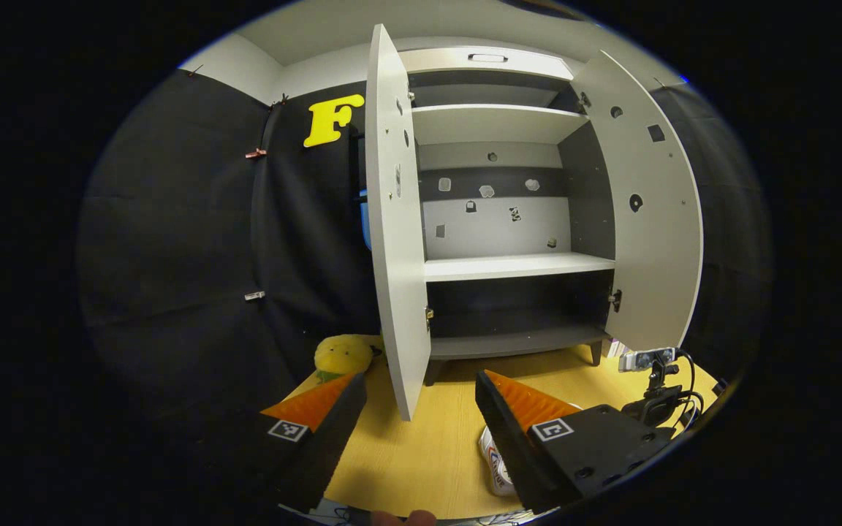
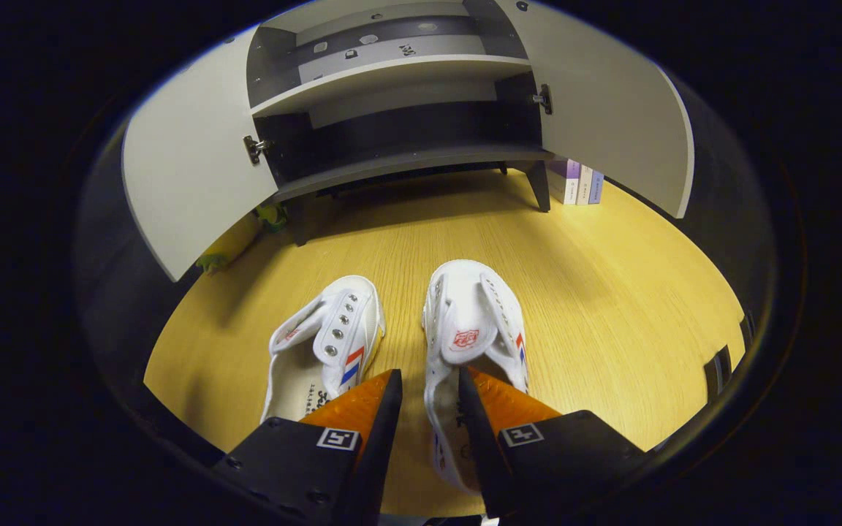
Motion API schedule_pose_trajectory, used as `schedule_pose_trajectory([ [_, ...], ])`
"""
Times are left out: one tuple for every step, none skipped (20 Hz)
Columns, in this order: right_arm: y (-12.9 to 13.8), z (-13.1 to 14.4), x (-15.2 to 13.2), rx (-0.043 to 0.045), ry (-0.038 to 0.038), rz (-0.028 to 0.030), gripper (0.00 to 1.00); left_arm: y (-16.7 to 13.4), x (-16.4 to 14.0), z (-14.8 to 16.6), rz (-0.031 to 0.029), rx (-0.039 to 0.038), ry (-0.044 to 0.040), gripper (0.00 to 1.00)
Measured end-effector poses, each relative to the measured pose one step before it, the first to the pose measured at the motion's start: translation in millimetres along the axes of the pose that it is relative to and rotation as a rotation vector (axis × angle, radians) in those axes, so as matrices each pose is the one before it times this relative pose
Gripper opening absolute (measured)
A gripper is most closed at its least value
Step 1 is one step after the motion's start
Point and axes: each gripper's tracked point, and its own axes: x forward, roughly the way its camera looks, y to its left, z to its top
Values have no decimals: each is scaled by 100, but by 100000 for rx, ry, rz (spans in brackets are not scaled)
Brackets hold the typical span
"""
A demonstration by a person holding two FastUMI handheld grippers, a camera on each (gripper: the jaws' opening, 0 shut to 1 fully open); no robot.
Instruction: Grab one shoe with the right hand and put it into the shoe cabinet, grab the other shoe with the left hand and put it into the shoe cabinet; then close the right door with the right hand and the left door with the left hand.
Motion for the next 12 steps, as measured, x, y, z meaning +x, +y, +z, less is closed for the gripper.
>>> schedule_pose_trajectory([
  [-51, 85, 837, -329, -732, -1223, 56, 41, 145, -329, 220, -284, 458, 95],
  [58, 52, 744, -118, -498, -729, 55, 81, 120, -267, 1, -376, 530, 95],
  [-312, -63, 873, -342, -549, -1769, 52, 106, 230, -363, 117, -281, 580, 95],
  [64, 184, 702, 608, -1187, -545, 50, 77, 122, -236, 101, -19, 543, 95],
  [-43, 575, 478, 143, -2271, -1501, 45, 13, 84, -348, 159, 163, 365, 95],
  [-215, 241, 329, -136, -913, -1102, 43, 43, 82, -284, 36, 219, 381, 95],
  [-141, 458, 338, 36, -1672, -937, 42, -50, 48, -327, -48, 302, 516, 95],
  [-190, 215, 515, 259, -1043, -351, 42, 75, 128, -229, 107, 297, 530, 95],
  [-6, 318, 232, -34, -1704, -588, 42, 145, 89, -259, 112, 122, 422, 95],
  [-395, 6, 464, 432, -643, 575, 42, 143, 95, -80, 112, 55, 373, 95],
  [152, 577, 666, -258, -1389, -51, 30, 17, 128, -160, 124, 33, 190, 95],
  [280, 159, -186, -750, -946, 3035, 30, 124, 159, 15, 106, 61, 29, 95],
])
